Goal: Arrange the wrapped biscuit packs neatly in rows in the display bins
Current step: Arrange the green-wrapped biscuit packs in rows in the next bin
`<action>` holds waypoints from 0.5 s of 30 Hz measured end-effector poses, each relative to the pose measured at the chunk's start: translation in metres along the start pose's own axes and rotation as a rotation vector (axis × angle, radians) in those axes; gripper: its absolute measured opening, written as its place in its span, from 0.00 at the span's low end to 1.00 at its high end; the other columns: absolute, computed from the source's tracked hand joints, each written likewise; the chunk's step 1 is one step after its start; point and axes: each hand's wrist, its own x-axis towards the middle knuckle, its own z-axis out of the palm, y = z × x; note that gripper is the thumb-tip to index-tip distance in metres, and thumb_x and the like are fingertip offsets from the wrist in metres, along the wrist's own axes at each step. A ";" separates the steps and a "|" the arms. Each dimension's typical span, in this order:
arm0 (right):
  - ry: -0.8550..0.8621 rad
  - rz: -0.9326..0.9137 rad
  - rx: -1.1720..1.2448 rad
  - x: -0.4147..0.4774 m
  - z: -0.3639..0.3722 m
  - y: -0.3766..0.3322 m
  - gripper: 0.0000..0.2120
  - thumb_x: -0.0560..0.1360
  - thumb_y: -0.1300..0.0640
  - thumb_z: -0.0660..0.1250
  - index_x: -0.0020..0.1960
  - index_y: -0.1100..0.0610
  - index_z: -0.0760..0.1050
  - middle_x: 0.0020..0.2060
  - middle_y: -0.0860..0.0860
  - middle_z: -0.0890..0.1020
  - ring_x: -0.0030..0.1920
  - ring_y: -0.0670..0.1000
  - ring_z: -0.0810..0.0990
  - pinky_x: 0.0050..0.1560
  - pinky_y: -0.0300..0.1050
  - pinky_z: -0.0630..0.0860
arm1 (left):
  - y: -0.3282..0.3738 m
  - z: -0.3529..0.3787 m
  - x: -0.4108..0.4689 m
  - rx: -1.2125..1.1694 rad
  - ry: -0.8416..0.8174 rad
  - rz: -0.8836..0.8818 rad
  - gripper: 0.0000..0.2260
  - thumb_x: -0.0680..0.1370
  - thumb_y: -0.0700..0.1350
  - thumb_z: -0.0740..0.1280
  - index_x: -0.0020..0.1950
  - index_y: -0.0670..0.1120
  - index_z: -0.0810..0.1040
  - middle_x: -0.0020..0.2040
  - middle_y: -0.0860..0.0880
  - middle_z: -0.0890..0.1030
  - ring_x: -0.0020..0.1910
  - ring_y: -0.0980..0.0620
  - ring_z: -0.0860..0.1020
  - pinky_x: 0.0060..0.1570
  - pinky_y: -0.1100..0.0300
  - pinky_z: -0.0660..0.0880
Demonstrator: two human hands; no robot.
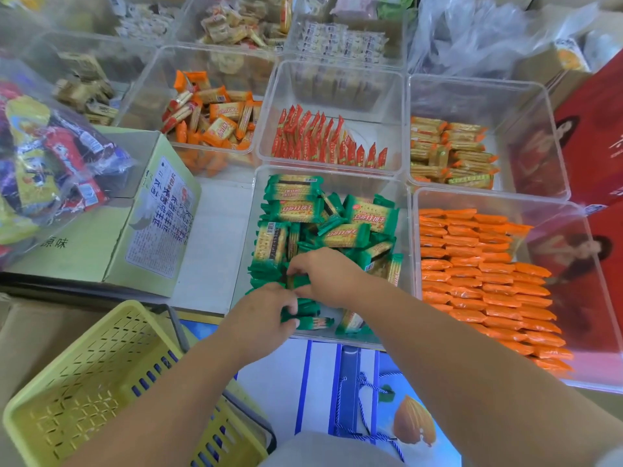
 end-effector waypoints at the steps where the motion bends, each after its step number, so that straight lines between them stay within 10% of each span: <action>1: 0.002 0.011 0.036 0.001 0.002 0.000 0.21 0.76 0.48 0.73 0.66 0.54 0.78 0.59 0.52 0.83 0.58 0.54 0.80 0.57 0.52 0.78 | 0.001 0.001 0.001 -0.029 0.049 -0.066 0.07 0.75 0.51 0.73 0.40 0.51 0.78 0.44 0.55 0.74 0.43 0.53 0.75 0.39 0.60 0.68; 8: -0.136 0.156 0.063 -0.001 0.021 0.004 0.23 0.83 0.46 0.62 0.74 0.54 0.69 0.68 0.57 0.75 0.64 0.58 0.75 0.51 0.47 0.68 | 0.011 0.008 0.009 -0.013 0.076 -0.322 0.16 0.68 0.58 0.76 0.34 0.51 0.72 0.34 0.53 0.76 0.36 0.54 0.75 0.30 0.59 0.65; 15: -0.256 0.391 0.485 -0.009 0.033 -0.006 0.33 0.78 0.33 0.59 0.78 0.44 0.57 0.75 0.55 0.63 0.66 0.60 0.72 0.50 0.53 0.80 | -0.008 -0.010 -0.010 0.346 0.542 -0.039 0.24 0.65 0.61 0.76 0.53 0.48 0.79 0.54 0.46 0.78 0.52 0.42 0.74 0.47 0.47 0.72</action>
